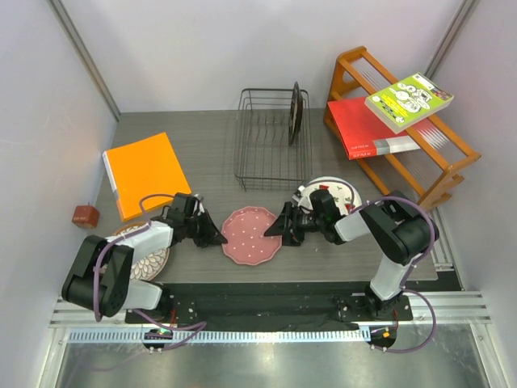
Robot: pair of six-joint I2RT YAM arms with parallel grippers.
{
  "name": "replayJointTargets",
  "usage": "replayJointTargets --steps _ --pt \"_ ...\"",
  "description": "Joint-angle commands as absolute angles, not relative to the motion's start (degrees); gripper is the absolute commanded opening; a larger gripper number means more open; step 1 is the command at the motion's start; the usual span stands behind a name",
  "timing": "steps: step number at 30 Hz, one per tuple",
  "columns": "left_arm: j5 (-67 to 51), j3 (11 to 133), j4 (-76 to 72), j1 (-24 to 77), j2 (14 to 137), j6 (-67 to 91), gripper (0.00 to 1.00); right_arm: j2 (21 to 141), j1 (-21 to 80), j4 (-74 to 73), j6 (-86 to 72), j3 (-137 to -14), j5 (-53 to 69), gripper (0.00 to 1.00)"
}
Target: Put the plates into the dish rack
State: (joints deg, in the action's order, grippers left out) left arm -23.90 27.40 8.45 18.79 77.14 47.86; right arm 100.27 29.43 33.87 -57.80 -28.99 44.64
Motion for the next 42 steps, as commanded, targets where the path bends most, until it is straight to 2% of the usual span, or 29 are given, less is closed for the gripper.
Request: replayJointTargets --steps 1,4,7,10,11,13,14,15,16,17,20,22,26,31,33,36,37,39,42 --pt "-28.8 26.5 5.1 20.6 80.4 47.0 0.0 102.7 31.8 33.8 -56.2 -30.1 36.1 0.65" --pt "-28.9 26.4 5.1 20.6 80.3 47.0 0.0 102.0 31.8 33.7 -56.3 -29.7 35.5 0.61" --pt "-28.7 26.3 5.4 20.6 80.0 47.0 0.0 101.1 31.7 32.4 -55.2 -29.8 35.4 0.53" --pt "-27.8 26.3 6.1 20.6 79.7 46.8 0.0 99.8 31.4 30.0 -54.1 -30.4 35.7 0.37" --pt "-27.3 26.6 7.1 20.6 79.3 46.6 0.01 99.5 31.1 27.9 -53.2 -30.8 35.9 0.27" --pt "-26.2 27.1 8.3 20.6 78.8 46.0 0.13 98.1 29.9 25.5 -52.2 -32.3 37.2 0.16" --pt "-24.2 27.4 9.1 20.6 78.7 45.8 0.32 97.7 29.4 22.4 -50.6 -33.1 37.8 0.04" --pt "-23.6 28.0 10.4 20.6 77.9 45.4 0.38 96.5 28.8 20.5 -49.5 -33.9 38.6 0.01" --pt "-23.1 28.5 10.7 20.6 77.3 43.9 0.44 96.0 27.9 18.2 -47.7 -36.0 40.2 0.01" --pt "-22.2 29.0 11.0 20.5 76.8 42.9 0.55 95.3 27.5 13.2 -46.2 -37.3 40.9 0.01" --pt "-20.3 33.3 16.9 20.5 73.9 38.3 0.65 92.1 27.0 3.7 -38.7 -42.7 42.4 0.01" --pt "-18.6 38.5 21.2 20.5 70.9 32.6 0.67 89.1 27.1 -2.2 -32.4 -48.1 42.5 0.01" --pt "-11.4 46.6 31.9 20.4 62.6 23.5 0.7 86.2 27.0 -23.8 -21.4 -61.3 42.0 0.01" --pt "2.9 54.7 37.8 20.1 54.7 17.2 0.83 84.9 27.9 -34.2 -17.5 -81.8 34.8 0.01" --pt "3.8 56.1 37.9 19.8 52.0 13.7 0.83 86.7 30.4 -39.6 -13.3 -91.4 31.3 0.01" --pt "6.3 55.7 36.7 19.8 48.2 12.7 0.84 90.8 31.3 -42.0 -9.8 -102.6 20.3 0.01" --pt "7.1 55.6 36.4 19.8 47.4 12.7 0.86 92.4 31.3 -42.3 -9.6 -105.8 10.7 0.01" --pt "10.7 55.4 36.2 19.6 45.1 14.3 0.9 99.4 31.3 -42.4 -9.6 -117.4 1.8 0.01" --pt "12.7 54.1 35.9 17.8 42.7 17.3 0.93 107.4 32.9 -40.3 -13.0 -132.5 -24.4 0.01"
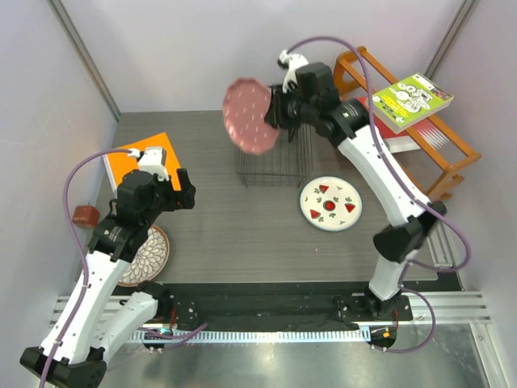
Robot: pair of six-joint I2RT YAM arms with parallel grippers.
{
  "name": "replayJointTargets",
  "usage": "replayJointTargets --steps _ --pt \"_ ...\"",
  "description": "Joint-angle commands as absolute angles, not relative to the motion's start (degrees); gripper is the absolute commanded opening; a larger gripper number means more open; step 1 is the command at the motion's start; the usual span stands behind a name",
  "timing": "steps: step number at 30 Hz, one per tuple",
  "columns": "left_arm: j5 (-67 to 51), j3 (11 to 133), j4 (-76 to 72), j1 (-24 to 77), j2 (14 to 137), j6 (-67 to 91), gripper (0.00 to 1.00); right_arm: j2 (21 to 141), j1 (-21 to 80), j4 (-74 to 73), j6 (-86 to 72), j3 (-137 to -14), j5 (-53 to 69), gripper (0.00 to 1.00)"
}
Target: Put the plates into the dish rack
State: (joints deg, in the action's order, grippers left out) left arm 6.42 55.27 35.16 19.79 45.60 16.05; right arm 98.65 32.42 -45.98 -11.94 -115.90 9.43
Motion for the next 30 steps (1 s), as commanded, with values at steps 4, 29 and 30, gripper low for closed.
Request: replayJointTargets --steps 4,29,30 --pt "11.6 52.6 36.0 13.3 42.3 21.3 0.92 115.3 35.6 -29.6 -11.0 -136.8 -43.0 0.01" --pt "5.2 50.7 38.3 8.5 37.9 28.0 0.91 131.0 37.7 -13.1 7.0 -139.5 -62.1 0.01" --pt "5.0 50.7 38.5 8.5 37.9 28.0 0.91 131.5 37.7 -12.8 7.4 -140.0 -62.3 0.01"
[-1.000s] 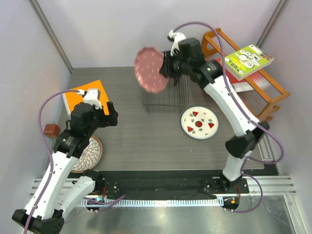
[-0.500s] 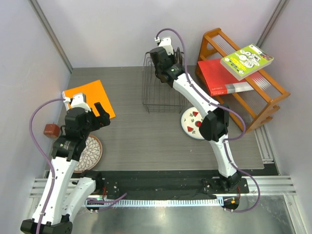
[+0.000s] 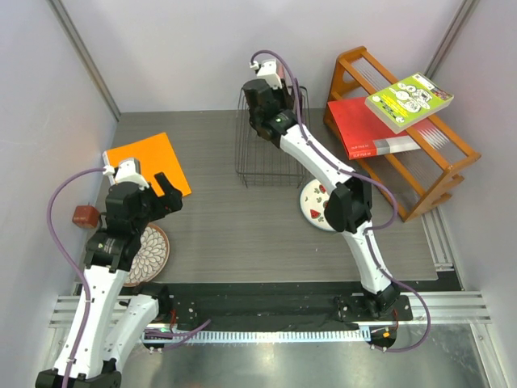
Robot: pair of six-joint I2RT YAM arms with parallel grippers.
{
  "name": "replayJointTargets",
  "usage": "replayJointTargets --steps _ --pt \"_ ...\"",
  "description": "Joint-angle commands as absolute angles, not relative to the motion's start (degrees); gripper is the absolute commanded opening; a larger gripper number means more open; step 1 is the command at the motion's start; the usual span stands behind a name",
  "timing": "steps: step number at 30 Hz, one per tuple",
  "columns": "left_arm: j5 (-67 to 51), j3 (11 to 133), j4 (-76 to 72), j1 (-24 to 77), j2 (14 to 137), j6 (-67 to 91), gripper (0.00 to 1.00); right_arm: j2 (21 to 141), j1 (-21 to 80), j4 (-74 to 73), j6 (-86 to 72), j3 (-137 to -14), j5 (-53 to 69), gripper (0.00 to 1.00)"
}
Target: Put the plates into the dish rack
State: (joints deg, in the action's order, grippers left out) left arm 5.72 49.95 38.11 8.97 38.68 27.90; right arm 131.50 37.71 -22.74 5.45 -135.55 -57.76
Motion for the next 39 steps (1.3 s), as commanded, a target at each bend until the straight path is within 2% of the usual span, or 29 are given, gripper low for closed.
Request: replayJointTargets --steps 1,31,34,35,37,39 --pt "5.1 50.8 38.8 8.5 37.8 28.1 0.92 132.2 37.7 -12.7 8.0 -140.5 -62.3 0.01" --pt "7.5 50.3 41.5 8.6 41.6 25.8 0.92 148.0 33.0 -13.4 4.6 -148.2 -60.9 0.01" --pt "9.7 50.1 42.2 8.6 41.7 24.0 0.94 146.8 33.0 -13.8 4.9 -147.0 -60.7 0.2" --pt "11.0 50.0 42.6 8.5 41.7 23.6 0.94 146.3 33.0 -13.8 5.0 -145.8 -60.9 0.33" --pt "12.5 50.1 44.4 8.5 41.6 22.2 0.94 144.1 33.5 -13.8 5.4 -144.6 -60.9 0.43" --pt "19.7 51.2 46.5 8.5 41.3 23.2 0.91 141.3 34.0 -13.9 6.0 -142.6 -61.0 0.51"
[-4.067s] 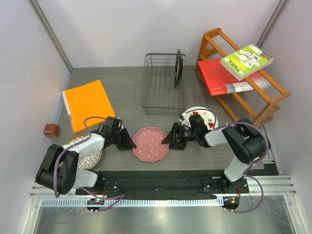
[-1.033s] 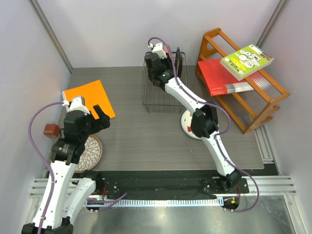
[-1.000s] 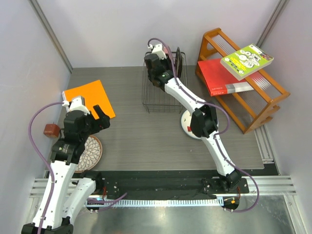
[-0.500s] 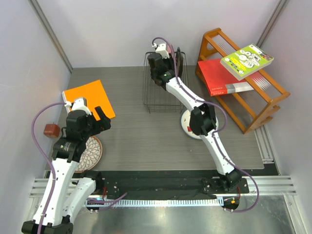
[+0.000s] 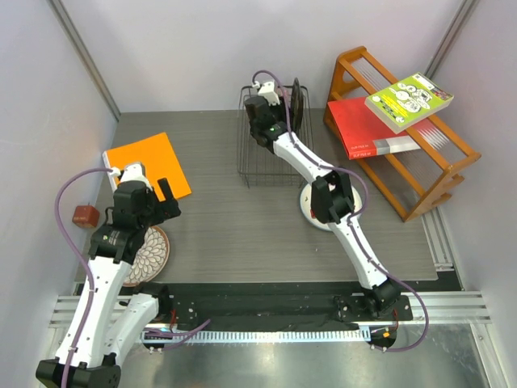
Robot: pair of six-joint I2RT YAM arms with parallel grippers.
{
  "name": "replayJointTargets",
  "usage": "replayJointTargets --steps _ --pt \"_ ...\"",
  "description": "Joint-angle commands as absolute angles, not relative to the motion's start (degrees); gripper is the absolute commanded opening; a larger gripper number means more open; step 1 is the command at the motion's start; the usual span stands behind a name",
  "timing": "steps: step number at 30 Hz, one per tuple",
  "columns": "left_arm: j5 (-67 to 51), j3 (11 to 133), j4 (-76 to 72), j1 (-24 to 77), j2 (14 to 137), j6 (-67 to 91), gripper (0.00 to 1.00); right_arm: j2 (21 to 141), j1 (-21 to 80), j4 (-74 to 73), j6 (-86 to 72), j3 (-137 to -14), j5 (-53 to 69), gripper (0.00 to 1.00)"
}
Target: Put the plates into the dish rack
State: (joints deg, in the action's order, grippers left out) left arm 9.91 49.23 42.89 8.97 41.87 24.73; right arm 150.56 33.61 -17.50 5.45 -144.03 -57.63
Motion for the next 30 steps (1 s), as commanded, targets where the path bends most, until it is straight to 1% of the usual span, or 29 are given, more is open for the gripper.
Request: replayJointTargets --steps 1,2,3,5,6,7,8,9,10,11,12,13,14,16,17,18,20,21,22,24,30 --pt "22.1 52.0 47.3 8.6 41.5 22.9 0.89 140.4 34.9 -14.2 6.1 -142.1 -61.3 0.54" --pt "25.2 53.4 48.2 8.5 42.0 22.9 0.88 139.4 35.7 -15.2 6.1 -142.5 -61.3 0.59" --pt "25.2 56.7 51.0 8.6 44.5 22.9 0.88 138.4 36.6 -16.6 7.0 -142.3 -61.3 0.6" --pt "21.9 60.4 54.0 8.5 47.7 18.2 0.88 134.2 39.6 -16.8 8.5 -139.9 -62.0 0.62" --pt "18.0 61.9 56.4 8.6 51.6 15.0 0.88 132.4 40.6 -17.0 9.2 -138.7 -62.3 0.62" --pt "16.7 65.3 57.7 8.5 53.2 6.5 0.81 129.1 41.6 -17.3 9.2 -137.2 -62.5 0.62" --pt "17.5 66.3 59.9 8.6 55.0 3.9 0.64 126.8 43.6 -17.6 9.1 -133.3 -62.5 0.62" --pt "20.4 66.7 60.1 8.3 56.0 0.7 0.53 124.8 44.6 -18.7 7.6 -131.1 -62.1 0.62" --pt "19.5 65.5 59.8 7.6 54.9 -7.2 0.4 120.5 46.3 -19.7 6.5 -126.2 -61.1 0.63" --pt "17.1 64.3 59.6 5.4 53.4 -12.0 0.14 118.7 47.3 -20.8 5.4 -123.6 -58.0 0.64" --pt "12.4 63.6 60.5 4.6 50.1 -15.5 0.05 117.0 47.9 -23.6 3.0 -121.2 -55.9 0.66" --pt "11.2 62.5 61.9 4.1 48.7 -18.3 0.0 115.4 48.3 -25.7 2.3 -118.0 -52.8 0.72" --pt "9.7 61.7 64.8 4.0 47.5 -23.9 0.0 113.4 48.6 -28.4 2.2 -117.0 -41.2 0.72" --pt "6.1 60.1 68.4 4.0 44.5 -29.2 0.0 111.8 48.6 -34.7 3.3 -114.5 -31.4 0.71" --pt "5.3 57.9 70.8 4.0 43.8 -32.7 0.0 110.8 48.5 -36.5 3.3 -114.2 -26.2 0.73" --pt "4.1 56.7 72.1 4.0 43.4 -35.0 0.0 110.5 48.3 -40.0 3.5 -114.1 -17.9 0.75" --pt "2.0 52.9 73.2 4.0 43.7 -37.2 0.0 109.9 48.1 -43.5 3.7 -113.8 -10.2 0.86" --pt "0.9 51.6 73.4 4.0 44.2 -37.7 0.0 109.9 48.1 -44.4 4.1 -113.7 -2.9 0.93" --pt "0.6 50.1 72.9 4.0 44.7 -37.7 0.0 109.9 48.0 -45.1 4.3 -113.4 -0.7 0.98" --pt "0.4 45.9 70.0 3.8 45.8 -38.2 0.0 109.6 48.0 -45.7 2.1 -112.2 4.6 0.99" --pt "1.9 36.0 59.6 2.8 43.6 -40.5 0.0 107.6 48.0 -44.1 -4.1 -102.7 10.6 0.99"
